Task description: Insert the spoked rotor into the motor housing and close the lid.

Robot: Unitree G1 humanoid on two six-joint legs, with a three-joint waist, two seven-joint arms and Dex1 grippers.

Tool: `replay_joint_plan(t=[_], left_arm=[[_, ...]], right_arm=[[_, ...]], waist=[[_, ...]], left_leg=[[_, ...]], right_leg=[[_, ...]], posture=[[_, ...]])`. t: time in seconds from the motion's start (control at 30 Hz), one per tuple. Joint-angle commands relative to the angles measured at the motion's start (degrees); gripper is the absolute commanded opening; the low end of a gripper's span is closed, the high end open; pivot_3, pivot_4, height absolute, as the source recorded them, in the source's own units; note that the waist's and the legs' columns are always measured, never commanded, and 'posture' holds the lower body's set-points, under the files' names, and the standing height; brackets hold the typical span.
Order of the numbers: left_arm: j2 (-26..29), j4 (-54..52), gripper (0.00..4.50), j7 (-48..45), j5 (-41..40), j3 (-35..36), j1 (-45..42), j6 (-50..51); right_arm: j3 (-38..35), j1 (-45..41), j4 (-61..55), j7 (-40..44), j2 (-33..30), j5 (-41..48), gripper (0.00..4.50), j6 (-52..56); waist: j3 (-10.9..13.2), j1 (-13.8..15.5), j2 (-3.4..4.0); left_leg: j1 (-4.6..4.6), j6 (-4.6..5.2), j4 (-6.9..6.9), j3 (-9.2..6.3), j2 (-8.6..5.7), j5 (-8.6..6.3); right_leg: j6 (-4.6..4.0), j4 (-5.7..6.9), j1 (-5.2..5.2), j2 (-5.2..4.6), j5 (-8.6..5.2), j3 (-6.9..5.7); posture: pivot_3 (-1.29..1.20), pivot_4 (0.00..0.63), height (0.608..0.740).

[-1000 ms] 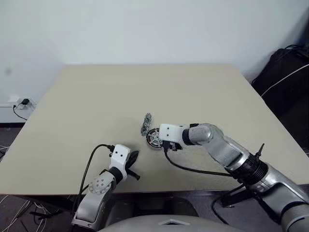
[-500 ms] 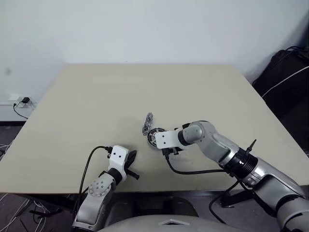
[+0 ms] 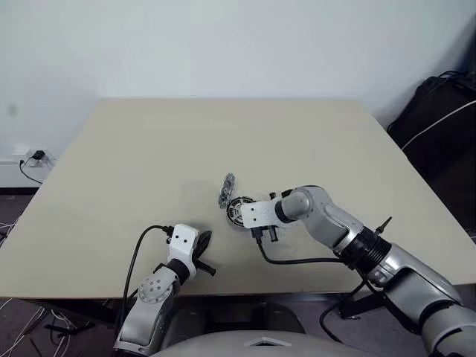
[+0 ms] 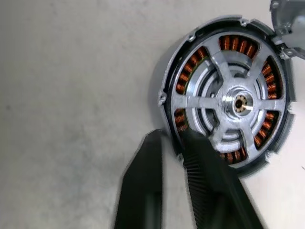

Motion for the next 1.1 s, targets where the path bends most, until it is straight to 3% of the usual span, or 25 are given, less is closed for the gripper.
replay_joint_plan(t=[0.03,0.27,0.63,0.97,1.0,1.1], left_arm=[[-0.2,-0.45,0.0,0.06,-0.06,0.19,-0.45,-1.22],[-0.07,-0.55,0.0,-0.24,-0.08,0.03,-0.7,-0.81],[-0.45,-1.12,0.0,-0.1,-0.14,-0.44,-0.2,-0.47],[-0.58,-1.69,0.0,-0.17,-0.11,-1.21,-0.64,0.42],[-0.55,-1.82,0.0,-0.18,-0.14,-1.23,-0.65,0.53],[-0.35,-2.38,0.0,-0.17,-0.2,-1.11,-0.57,0.9]], right_arm=[[-1.68,0.64,1.62,-1.67,0.21,-1.83,0.0,-0.18],[-5.2,2.59,-1.1,-1.25,0.99,0.45,0.0,2.25],[-13.4,12.06,-21.19,3.76,-1.1,12.24,0.0,21.3],[-16.78,14.19,-23.33,-11.02,10.78,15.82,0.0,41.33],[-16.96,14.21,-23.6,-11.81,11.67,16.53,0.7,42.47],[-17.76,13.36,-24.97,-14.06,13.92,18.57,1.57,45.57]], waist=[[0.01,-0.01,0.0],[0.01,0.17,0.01],[0.11,0.36,0.04],[0.28,0.2,0.05],[0.28,0.19,0.05],[0.29,0.18,0.09]], left_leg=[[0.02,-0.03,0.0,0.0,0.0,0.02],[0.02,0.04,0.0,-0.01,0.02,-0.02],[-0.24,0.16,-0.02,-0.04,0.01,-0.19],[-0.21,0.12,0.0,-0.06,0.03,-0.17],[-0.21,0.1,0.0,-0.06,0.02,-0.16],[-0.2,0.1,0.0,-0.06,0.02,-0.16]], right_leg=[[0.01,0.0,0.0,0.0,0.01,0.01],[0.0,0.02,-0.01,0.0,0.13,0.0],[-0.49,-0.11,-0.18,-0.06,0.19,-0.15],[-0.14,-0.02,-0.17,-0.07,0.05,-0.16],[-0.12,-0.02,-0.16,-0.07,0.06,-0.16],[-0.1,-0.02,-0.16,-0.07,0.08,-0.15]], posture=[[0.0,0.0,0.74],[0.0,0.0,0.74],[0.0,0.0,0.74],[0.0,0.0,0.74],[0.0,0.0,0.74],[0.0,0.0,0.74]])
